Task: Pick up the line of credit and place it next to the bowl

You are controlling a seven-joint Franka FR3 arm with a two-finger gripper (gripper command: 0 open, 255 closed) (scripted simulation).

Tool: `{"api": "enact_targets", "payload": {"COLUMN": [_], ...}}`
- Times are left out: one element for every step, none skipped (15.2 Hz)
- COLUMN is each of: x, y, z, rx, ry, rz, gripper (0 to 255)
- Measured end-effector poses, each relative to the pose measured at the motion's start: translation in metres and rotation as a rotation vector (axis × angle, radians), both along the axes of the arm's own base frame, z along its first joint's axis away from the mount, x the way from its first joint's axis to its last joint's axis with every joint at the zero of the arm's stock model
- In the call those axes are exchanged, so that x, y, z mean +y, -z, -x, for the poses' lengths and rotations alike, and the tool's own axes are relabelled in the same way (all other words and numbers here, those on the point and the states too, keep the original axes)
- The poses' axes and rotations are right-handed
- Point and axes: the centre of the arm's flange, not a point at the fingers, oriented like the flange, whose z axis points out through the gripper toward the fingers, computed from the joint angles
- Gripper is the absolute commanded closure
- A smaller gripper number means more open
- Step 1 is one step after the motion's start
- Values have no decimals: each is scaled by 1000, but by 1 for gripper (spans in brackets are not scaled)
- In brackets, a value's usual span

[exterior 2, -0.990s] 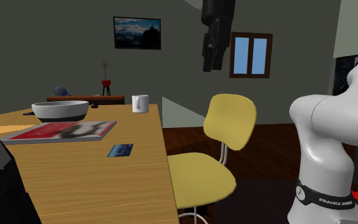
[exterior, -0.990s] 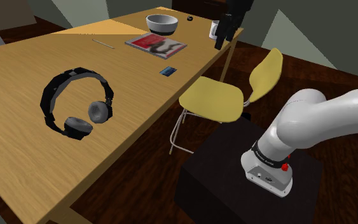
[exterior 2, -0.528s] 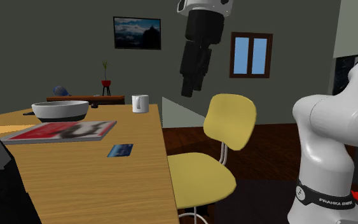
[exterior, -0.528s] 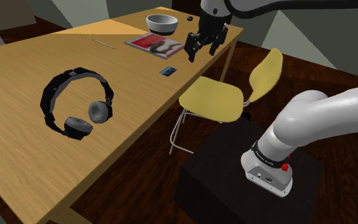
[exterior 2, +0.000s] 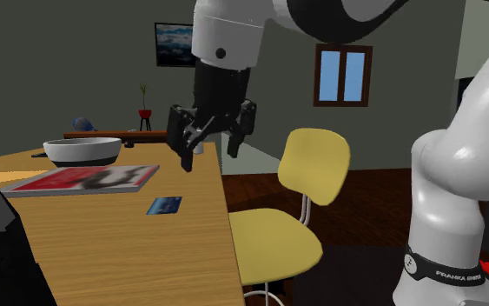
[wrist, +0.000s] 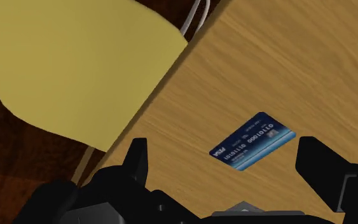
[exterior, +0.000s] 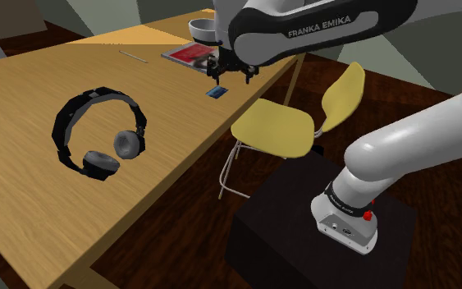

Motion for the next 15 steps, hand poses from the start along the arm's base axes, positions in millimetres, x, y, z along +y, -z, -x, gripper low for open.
{"api": "enact_targets", "payload": {"x": [2, 3, 4, 5, 4, 1, -1, -6, -10, -13, -16, -20, -23, -26, -29], "y": [6, 14, 21, 28, 35, 42, 46, 54, 60, 64, 68, 73, 77, 81, 85], "z": [-10, -22, -33, -47, -62, -72, -83, -95, -104, -108, -111, -112, -114, -114, -115], "rx": [-19, -37, -55, -73, -92, -110, -129, -147, -162, -171, -176, -179, -180, -181, -181], "ry": [62, 122, 182, 241, 303, 365, 424, 484, 521, 540, 550, 555, 557, 558, 559], "rz": [14, 27, 41, 53, 64, 79, 91, 102, 109, 112, 114, 115, 116, 116, 116], "gripper": [0, 0, 0, 0, 0, 0, 0, 0, 0, 0, 0, 0, 0, 0, 0]}}
